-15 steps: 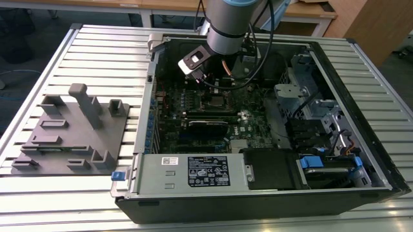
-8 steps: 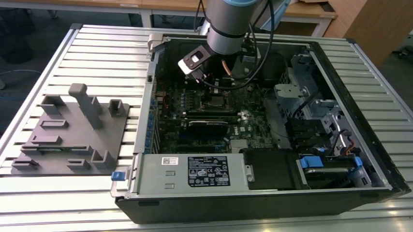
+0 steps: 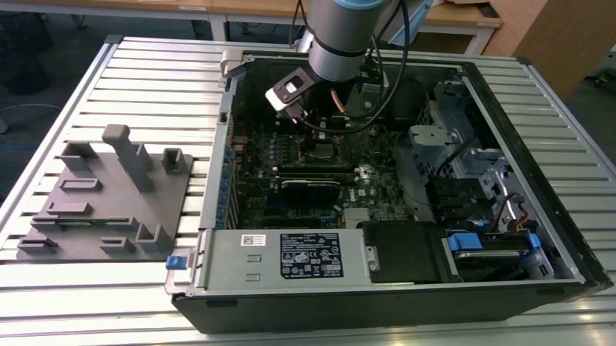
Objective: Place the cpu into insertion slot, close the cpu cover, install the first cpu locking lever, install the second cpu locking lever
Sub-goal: 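Place the cpu into insertion slot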
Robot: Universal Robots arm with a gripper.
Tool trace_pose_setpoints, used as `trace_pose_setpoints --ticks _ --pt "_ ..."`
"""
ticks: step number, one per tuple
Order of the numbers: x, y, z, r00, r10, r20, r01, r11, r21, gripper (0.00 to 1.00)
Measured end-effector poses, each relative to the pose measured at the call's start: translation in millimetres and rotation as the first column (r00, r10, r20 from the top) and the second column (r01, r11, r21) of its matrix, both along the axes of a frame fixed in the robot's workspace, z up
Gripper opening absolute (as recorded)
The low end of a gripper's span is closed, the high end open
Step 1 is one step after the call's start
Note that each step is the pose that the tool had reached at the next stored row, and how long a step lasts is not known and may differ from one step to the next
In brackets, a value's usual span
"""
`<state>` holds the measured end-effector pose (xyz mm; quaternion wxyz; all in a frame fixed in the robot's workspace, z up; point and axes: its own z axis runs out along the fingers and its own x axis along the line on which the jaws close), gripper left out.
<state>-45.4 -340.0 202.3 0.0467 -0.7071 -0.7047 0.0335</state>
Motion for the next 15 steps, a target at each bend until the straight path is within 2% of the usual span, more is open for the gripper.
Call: trace_pose_setpoints --ticks 15 --pt "0.0 0.0 0.0 1.0000 0.000 -0.0076 0.000 1.0000 0.0000 0.10"
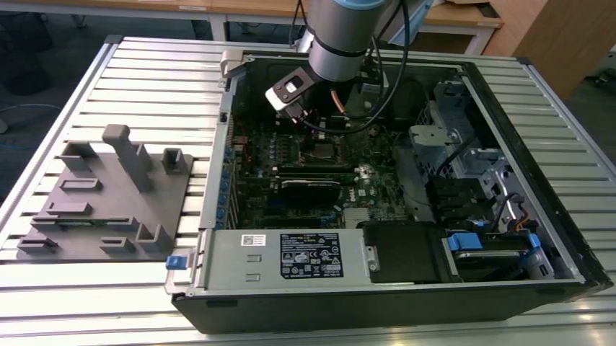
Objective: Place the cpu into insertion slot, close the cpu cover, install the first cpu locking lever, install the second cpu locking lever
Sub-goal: 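Place the cpu into insertion slot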
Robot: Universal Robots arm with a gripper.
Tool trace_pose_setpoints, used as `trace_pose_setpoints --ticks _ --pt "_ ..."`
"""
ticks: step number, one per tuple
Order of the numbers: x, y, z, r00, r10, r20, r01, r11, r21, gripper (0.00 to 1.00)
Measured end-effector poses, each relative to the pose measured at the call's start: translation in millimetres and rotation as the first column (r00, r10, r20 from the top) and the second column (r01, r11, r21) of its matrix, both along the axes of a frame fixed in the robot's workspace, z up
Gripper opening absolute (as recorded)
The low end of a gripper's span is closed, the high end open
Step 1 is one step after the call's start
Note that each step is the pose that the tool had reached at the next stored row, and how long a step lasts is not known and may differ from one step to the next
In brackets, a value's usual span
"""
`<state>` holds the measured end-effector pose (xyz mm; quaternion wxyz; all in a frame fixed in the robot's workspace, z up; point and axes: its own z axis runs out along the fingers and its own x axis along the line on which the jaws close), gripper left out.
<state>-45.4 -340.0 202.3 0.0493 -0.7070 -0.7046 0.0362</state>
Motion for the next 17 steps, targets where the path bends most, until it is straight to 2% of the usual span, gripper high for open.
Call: trace_pose_setpoints --ticks 17 --pt "0.0 0.0 0.0 1.0000 0.000 -0.0088 0.000 1.0000 -0.0001 0.10"
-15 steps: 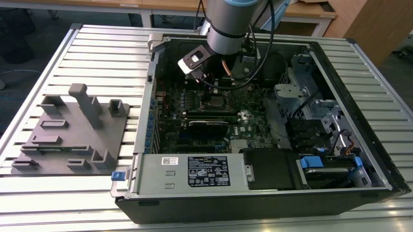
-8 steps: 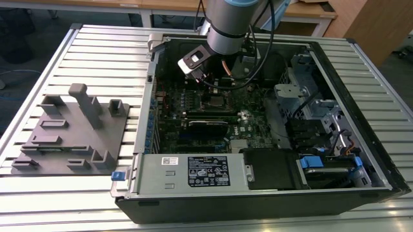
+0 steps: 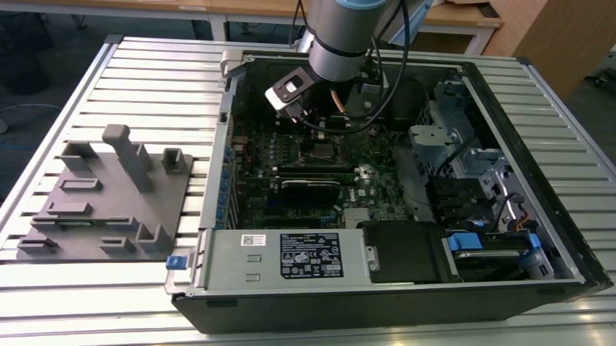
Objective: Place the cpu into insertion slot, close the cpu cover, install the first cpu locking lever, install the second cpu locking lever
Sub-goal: 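Place the cpu into insertion slot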
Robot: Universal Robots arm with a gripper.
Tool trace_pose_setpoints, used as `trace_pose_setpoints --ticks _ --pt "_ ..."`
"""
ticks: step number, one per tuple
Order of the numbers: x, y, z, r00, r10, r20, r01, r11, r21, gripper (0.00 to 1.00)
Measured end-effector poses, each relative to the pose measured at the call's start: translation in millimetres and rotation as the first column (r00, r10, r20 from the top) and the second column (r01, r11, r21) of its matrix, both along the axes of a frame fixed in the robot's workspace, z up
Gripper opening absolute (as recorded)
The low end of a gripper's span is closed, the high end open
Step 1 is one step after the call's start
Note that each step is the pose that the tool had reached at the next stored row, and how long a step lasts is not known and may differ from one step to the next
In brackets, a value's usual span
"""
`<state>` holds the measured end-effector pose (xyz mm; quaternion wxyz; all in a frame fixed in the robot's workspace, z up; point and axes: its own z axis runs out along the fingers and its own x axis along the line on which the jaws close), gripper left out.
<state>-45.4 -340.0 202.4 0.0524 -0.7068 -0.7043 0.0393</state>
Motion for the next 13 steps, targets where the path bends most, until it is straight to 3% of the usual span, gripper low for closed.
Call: trace_pose_setpoints --ticks 13 --pt "0.0 0.0 0.0 1.0000 0.000 -0.0066 0.000 1.0000 0.0001 0.10"
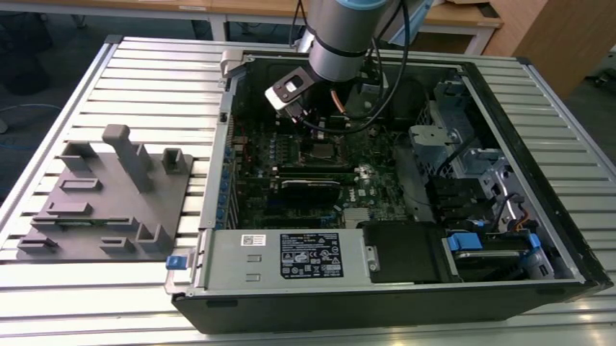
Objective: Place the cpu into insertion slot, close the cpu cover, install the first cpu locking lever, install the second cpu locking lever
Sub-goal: 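Place the cpu into insertion slot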
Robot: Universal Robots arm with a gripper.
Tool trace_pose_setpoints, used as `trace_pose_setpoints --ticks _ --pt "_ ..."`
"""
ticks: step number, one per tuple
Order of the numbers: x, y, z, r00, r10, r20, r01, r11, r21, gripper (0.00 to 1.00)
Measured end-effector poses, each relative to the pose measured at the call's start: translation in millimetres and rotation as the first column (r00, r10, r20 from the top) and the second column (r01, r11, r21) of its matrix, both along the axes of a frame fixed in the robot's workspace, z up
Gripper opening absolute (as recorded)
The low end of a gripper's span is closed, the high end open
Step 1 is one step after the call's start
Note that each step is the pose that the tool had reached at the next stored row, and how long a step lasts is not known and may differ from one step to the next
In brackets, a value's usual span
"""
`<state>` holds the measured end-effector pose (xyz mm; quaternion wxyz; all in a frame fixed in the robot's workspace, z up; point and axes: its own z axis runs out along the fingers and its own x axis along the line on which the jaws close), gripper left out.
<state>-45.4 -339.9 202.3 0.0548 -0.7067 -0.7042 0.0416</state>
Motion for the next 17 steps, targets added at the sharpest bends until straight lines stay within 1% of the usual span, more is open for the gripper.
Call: trace_pose_setpoints --ticks 17 --pt "0.0 0.0 0.0 1.0000 0.000 -0.0087 0.000 1.0000 -0.0001 0.10"
